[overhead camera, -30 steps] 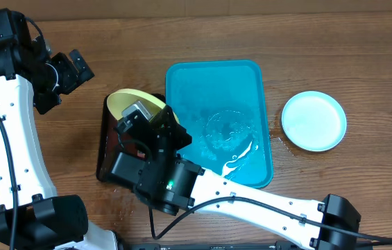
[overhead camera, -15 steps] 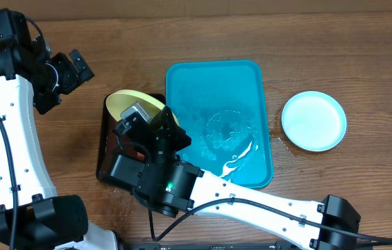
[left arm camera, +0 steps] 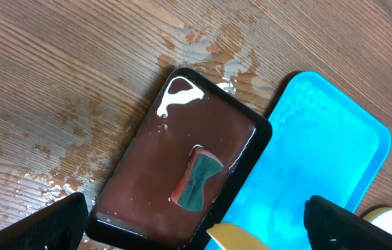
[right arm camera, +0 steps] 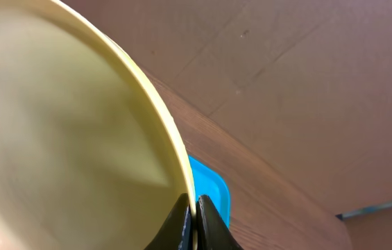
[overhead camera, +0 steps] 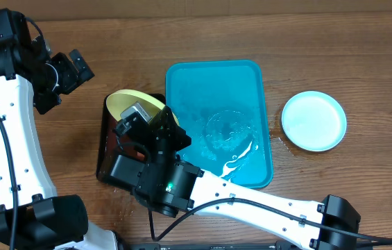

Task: Clean dirty plates on tray and stack at the side
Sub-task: 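Carry the yellow plate right and set it on the plate stack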

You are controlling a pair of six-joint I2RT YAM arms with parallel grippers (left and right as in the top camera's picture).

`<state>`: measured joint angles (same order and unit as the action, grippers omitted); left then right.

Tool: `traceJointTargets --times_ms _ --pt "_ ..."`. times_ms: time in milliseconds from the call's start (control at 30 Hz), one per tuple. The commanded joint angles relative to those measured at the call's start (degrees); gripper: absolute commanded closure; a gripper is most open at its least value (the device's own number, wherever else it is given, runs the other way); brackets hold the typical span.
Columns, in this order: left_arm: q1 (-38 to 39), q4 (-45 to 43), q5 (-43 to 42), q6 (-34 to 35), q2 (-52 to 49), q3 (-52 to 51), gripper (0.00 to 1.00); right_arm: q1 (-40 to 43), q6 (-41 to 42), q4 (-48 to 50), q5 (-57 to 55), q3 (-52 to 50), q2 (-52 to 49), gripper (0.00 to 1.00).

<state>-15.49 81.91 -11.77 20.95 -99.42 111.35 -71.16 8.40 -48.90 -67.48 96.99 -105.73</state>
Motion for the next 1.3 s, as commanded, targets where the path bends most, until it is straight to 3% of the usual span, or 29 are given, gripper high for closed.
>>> traceJointTargets --times_ms 0,67,300,400,600,900,1033,1267 --pt "-0.2 0.2 0.3 -0.4 0.5 0.9 0.00 4.5 7.0 -0.2 3.5 1.2 0.2 0.96" --pt "-0.2 0.2 0.3 -0.4 0.5 0.9 0.00 8.8 10.3 -0.7 15.5 1.2 0.2 0.96" --pt "-0.2 0.2 0.3 -0.4 0.5 0.9 0.00 26.3 8.1 -1.5 66.1 1.4 1.4 0.96" --pt "-0.2 0.2 0.3 -0.4 0.5 0.9 0.00 34.5 8.0 -2.7 78.1 1.4 3.4 0.96" --pt "-0.2 0.2 0.3 -0.4 0.5 0.9 0.00 52.9 13.4 -9.0 82.1 1.4 6.5 0.96" --pt "-0.2 0.2 0.3 -0.4 0.5 0.9 0.00 78.8 14.1 -22.8 76.7 -4.0 4.1 0.96" --pt "-0.2 0.2 0.3 -0.4 0.5 0.9 0.00 85.7 14.2 -19.3 76.7 -14.3 4.0 0.96" --pt "-0.2 0.2 0.3 -0.4 0.5 0.9 0.00 90.8 14.4 -8.7 78.3 -28.2 4.0 0.96"
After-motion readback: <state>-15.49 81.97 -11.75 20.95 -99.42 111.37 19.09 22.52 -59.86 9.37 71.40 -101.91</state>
